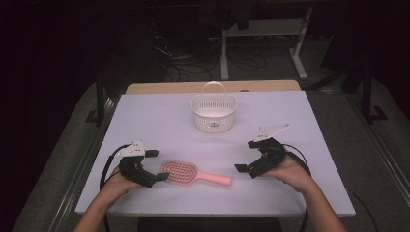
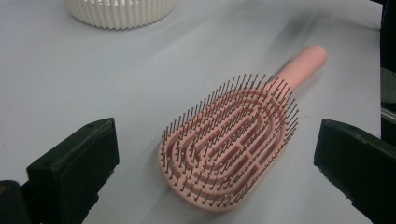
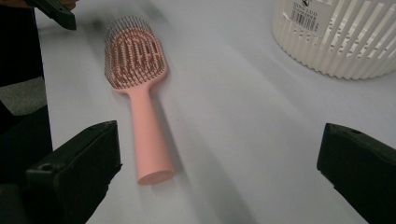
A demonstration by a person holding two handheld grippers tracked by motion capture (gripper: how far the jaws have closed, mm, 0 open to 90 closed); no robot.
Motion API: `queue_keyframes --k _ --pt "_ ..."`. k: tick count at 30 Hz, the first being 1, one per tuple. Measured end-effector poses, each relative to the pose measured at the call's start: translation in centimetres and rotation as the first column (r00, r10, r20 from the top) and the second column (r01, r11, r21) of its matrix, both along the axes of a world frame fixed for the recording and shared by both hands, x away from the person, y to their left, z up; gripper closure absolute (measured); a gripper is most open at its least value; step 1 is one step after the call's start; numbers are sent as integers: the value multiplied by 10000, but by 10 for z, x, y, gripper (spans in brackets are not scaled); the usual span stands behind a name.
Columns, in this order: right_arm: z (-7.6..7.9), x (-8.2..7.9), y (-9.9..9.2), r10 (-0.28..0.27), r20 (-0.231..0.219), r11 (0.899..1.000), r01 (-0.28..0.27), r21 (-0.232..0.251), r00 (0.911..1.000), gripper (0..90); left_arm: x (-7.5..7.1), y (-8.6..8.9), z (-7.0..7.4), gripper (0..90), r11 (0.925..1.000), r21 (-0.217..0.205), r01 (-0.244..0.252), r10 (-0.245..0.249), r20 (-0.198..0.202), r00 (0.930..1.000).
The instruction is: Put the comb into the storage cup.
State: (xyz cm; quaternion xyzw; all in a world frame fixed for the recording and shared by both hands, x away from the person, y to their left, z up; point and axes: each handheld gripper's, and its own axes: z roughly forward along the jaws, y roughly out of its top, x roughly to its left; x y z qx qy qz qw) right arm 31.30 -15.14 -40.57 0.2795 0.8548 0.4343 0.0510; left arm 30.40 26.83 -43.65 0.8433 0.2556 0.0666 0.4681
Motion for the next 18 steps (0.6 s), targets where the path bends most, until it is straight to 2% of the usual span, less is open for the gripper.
queue_keyframes --k 18 --pt "8 9 16 539 58 9985 -538 -46 9985 0 -1 3 1 2 9999 -143 -91 90 -33 10000"
